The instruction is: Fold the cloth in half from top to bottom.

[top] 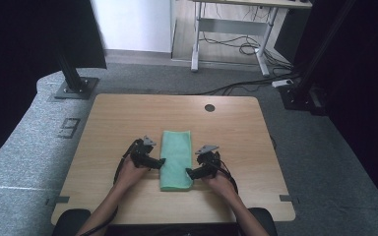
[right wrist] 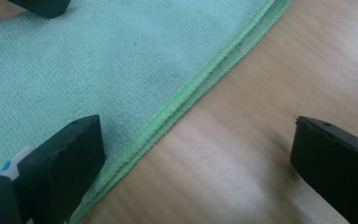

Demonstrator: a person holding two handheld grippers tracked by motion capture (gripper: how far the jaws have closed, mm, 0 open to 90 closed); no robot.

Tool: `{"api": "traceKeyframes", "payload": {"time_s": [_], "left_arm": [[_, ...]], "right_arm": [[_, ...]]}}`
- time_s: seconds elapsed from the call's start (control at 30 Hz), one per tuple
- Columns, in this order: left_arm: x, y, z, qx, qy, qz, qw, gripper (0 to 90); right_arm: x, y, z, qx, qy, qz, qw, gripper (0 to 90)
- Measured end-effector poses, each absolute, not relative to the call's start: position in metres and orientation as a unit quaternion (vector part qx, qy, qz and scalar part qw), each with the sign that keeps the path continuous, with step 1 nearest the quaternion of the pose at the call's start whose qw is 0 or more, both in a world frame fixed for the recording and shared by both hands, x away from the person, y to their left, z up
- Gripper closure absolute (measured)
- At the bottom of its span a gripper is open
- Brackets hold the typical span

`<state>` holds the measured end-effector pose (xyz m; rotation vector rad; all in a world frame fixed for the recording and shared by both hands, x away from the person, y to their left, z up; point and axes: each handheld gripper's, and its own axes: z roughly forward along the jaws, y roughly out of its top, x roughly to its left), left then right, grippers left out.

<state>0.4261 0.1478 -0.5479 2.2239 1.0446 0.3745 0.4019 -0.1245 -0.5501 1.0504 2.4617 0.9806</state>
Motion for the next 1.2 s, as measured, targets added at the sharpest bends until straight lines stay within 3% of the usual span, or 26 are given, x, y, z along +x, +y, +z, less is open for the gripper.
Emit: {"api": "traceKeyframes", "payload": {"time_s": [0.33,0.5,0.83,1.2], "left_arm": [[0.4,0.148,-0.548,0.853,0.384,0.142,0.323,1.1],[0.399,0.148,-0.549,0.85,0.387,0.141,0.328,1.0],[0.398,0.149,-0.549,0.85,0.388,0.143,0.327,1.4],[0.392,0.144,-0.549,0.854,0.377,0.139,0.331,2.6]], "right_arm": [[0.367,-0.123,-0.549,0.346,0.863,0.343,0.135,6.8],[0.369,-0.124,-0.547,0.341,0.866,0.343,0.124,7.6],[0.409,-0.124,-0.529,0.358,0.851,0.365,0.121,14.3],[0.46,-0.116,-0.518,0.375,0.845,0.358,0.13,35.3]]}}
